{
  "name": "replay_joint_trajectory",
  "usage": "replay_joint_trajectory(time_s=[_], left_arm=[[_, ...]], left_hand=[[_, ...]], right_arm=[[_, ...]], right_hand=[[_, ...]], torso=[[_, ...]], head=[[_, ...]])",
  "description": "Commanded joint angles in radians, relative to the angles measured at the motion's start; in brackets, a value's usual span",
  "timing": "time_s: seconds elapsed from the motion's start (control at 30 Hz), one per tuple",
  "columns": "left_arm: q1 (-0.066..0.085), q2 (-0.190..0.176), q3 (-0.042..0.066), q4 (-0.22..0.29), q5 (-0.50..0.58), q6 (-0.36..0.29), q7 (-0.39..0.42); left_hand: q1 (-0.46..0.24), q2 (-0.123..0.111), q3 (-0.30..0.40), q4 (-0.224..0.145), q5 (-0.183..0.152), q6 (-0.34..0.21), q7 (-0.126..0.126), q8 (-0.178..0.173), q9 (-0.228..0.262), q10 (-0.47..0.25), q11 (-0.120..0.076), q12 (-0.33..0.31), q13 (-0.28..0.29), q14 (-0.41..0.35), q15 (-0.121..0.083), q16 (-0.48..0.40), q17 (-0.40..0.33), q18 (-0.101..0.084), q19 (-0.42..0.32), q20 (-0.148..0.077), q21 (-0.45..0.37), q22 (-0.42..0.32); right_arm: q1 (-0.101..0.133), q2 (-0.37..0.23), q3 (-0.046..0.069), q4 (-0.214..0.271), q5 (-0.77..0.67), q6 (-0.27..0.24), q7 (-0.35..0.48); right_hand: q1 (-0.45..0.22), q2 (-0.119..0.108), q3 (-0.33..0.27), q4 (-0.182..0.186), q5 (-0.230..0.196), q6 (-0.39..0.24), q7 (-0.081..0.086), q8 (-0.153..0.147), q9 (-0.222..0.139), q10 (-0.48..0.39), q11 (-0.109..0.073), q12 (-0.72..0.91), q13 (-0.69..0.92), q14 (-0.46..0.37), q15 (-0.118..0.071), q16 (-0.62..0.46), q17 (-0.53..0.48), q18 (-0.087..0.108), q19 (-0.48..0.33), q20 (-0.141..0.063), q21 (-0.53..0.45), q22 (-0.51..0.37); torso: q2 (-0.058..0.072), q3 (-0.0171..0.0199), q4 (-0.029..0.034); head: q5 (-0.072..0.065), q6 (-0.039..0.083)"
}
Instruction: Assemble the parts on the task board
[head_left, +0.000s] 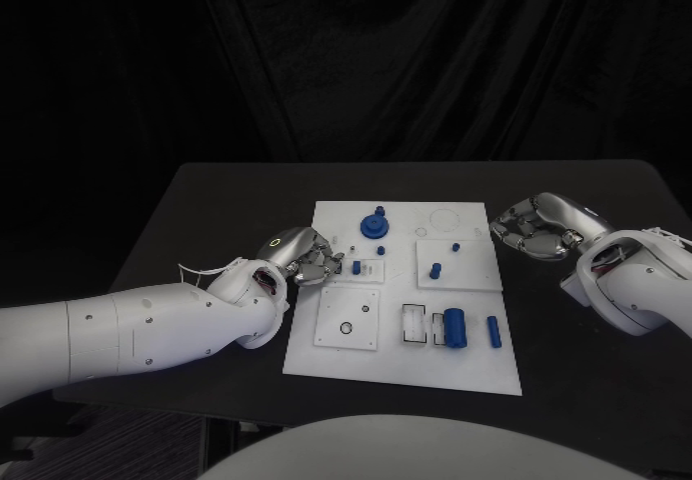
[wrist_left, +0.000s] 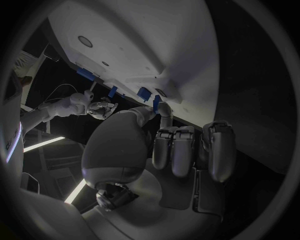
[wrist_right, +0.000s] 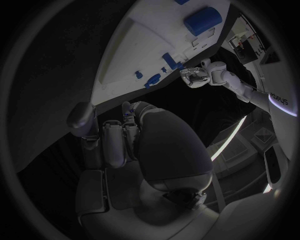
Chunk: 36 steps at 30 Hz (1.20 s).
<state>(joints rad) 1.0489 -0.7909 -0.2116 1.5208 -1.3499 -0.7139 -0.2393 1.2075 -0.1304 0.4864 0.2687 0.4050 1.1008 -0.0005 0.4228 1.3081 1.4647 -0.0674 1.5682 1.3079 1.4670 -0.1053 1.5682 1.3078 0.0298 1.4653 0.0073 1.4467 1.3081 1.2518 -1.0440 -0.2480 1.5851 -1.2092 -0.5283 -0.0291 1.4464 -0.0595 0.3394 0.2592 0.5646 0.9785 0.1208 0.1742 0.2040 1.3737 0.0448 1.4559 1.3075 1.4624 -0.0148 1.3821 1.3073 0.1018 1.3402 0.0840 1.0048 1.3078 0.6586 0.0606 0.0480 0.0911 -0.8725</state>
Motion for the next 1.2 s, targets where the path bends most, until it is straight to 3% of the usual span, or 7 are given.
replay_joint_trajectory(time_s=[0.03,1.2], left_arm=[[0.000,0.001,0.001,0.004,-0.002,-0.002,0.018],[-0.001,0.005,0.000,-0.011,-0.002,0.039,0.018]], left_hand=[[-0.002,0.011,0.067,-0.061,0.007,0.003,-0.010,-0.005,0.033,0.106,-0.005,0.003,0.263,0.104,-0.007,0.003,0.263,0.002,0.040,-0.005,-0.002,0.220],[-0.004,0.009,0.071,-0.062,0.004,0.001,-0.008,-0.002,0.034,0.106,-0.004,0.003,0.263,0.104,-0.006,0.003,0.263,0.003,0.038,-0.004,-0.005,0.219]], right_arm=[[-0.003,-0.001,0.001,0.001,-0.005,-0.005,-0.009],[-0.003,-0.003,0.001,0.002,-0.005,-0.003,-0.011]], right_hand=[[0.006,-0.007,0.003,-0.003,0.004,-0.001,0.003,0.001,0.001,-0.008,0.001,-0.005,0.076,0.000,-0.006,-0.005,0.031,0.008,-0.002,0.003,-0.005,0.117],[0.006,-0.007,0.003,-0.003,0.004,-0.001,0.003,0.001,0.001,-0.008,0.001,-0.005,0.076,0.000,-0.006,-0.005,0.031,0.008,-0.002,0.003,-0.005,0.117]], torso=[[0.000,0.0003,-0.0003],[0.000,-0.0003,0.0007]], head=[[0.000,0.000],[0.004,0.000]])
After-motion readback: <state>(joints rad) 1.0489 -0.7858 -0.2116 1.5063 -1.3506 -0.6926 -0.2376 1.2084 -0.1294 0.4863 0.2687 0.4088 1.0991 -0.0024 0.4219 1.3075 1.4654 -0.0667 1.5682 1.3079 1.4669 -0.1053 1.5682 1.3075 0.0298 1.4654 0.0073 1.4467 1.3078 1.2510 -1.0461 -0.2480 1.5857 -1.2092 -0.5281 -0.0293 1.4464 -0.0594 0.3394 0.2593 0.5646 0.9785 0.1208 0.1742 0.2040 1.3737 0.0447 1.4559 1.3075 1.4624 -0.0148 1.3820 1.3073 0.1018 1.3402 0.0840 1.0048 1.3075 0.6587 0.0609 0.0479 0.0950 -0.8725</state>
